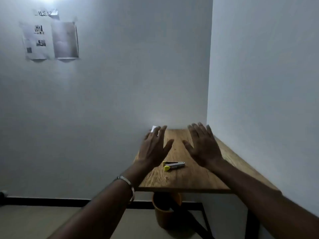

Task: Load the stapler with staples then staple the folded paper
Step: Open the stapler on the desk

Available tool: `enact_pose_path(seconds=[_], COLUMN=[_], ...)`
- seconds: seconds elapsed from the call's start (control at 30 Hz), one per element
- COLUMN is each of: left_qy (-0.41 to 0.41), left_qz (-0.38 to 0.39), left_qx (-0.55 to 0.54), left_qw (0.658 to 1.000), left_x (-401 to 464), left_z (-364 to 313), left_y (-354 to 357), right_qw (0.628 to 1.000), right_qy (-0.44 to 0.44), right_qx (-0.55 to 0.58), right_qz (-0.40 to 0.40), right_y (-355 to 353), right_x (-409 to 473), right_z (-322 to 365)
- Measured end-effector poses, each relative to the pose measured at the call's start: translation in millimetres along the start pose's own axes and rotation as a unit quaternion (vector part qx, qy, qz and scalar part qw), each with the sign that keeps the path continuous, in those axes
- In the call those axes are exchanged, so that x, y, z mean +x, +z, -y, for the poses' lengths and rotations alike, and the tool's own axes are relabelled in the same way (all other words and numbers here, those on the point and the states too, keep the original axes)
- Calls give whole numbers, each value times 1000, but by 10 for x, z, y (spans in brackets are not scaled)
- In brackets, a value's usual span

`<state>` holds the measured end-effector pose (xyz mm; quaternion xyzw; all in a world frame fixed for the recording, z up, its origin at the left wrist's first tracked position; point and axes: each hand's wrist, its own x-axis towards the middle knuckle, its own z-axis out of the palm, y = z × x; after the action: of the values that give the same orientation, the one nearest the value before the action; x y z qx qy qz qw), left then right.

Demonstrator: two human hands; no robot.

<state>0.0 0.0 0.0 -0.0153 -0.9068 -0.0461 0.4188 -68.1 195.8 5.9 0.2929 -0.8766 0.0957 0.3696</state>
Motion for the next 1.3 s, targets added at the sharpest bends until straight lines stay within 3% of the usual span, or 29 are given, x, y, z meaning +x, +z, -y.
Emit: enact_pose_path(seconds=[0.33, 0.43, 0.6, 0.77, 0.97, 1.13, 1.3], left_qy=[-21, -39, -37, -74, -116, -146, -178], left_qz=[182, 222, 209, 178, 140, 71, 55], left_qx=[18, 11, -25, -131, -271, -392, -468], left_qw=[983, 974, 977, 972, 945, 906, 864], left_x=[-371, -436, -449, -432, -369, -324, -235], left_z=[155, 162, 192, 253, 370, 347, 284], left_y=[400, 449, 454, 474, 558, 603, 651], right_qw=[985, 973, 966, 947, 869, 777, 707], right_qy=[-13, 19, 21, 73, 180, 282, 349], right_qx=[71, 115, 145, 220, 335, 492, 583], right_qz=[158, 200, 215, 223, 317, 272, 197], right_y=[400, 442, 504, 491, 491, 560, 684], right_x=[-352, -389, -376, -303, -115, -85, -105], right_z=[211, 260, 308, 387, 416, 434, 498])
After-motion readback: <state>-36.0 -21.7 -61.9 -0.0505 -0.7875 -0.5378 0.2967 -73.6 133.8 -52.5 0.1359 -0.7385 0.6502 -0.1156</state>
